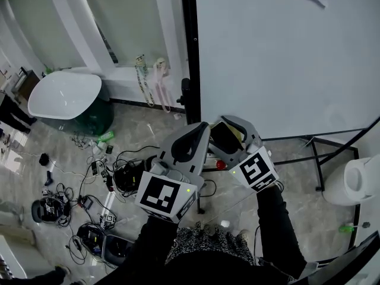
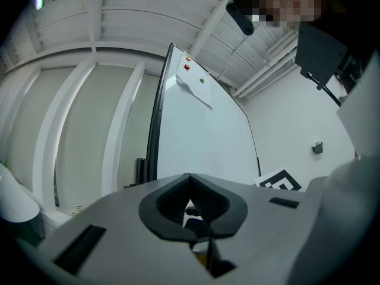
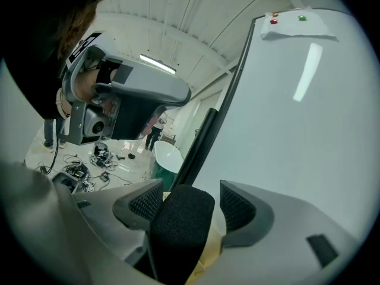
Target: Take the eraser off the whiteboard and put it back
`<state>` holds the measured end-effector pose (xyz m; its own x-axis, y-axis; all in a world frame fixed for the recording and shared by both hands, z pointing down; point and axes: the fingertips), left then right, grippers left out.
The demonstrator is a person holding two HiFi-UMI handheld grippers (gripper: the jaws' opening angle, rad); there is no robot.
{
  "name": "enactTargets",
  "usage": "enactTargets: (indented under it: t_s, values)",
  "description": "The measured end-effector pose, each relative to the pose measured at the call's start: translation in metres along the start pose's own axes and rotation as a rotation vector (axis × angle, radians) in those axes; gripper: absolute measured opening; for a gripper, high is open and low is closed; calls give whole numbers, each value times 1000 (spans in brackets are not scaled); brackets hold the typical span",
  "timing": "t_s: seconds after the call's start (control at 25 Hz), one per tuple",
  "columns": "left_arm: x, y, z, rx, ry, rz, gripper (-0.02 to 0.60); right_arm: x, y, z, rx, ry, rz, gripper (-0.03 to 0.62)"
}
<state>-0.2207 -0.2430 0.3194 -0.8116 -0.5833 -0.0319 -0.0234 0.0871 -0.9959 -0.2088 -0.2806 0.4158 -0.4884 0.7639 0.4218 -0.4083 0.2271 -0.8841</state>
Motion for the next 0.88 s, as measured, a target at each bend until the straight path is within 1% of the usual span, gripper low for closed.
enactTargets:
  t_s: [0.36,0.6,0.72,0.88]
  values:
    - [-1,-2,0,4,5,3,6,-4,0,-8,-52,-24,72,287]
    - [0,2,-2,3,8,5,6,-12,14,-20,-125,-59,125,287]
    - [-3,3,-2,-1,3,7,6,-15,16,-26,-142,-70,150,287]
    - [-4,4,-3,-4,-1,11,6,-29,33,-49,-245,-140,237,287]
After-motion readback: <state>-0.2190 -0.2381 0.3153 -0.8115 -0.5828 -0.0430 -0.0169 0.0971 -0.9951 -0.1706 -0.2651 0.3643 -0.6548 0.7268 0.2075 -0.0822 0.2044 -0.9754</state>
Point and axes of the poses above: the fingertips, and each gripper's own axes: z forward along the fingers, x to its left, y out of its top
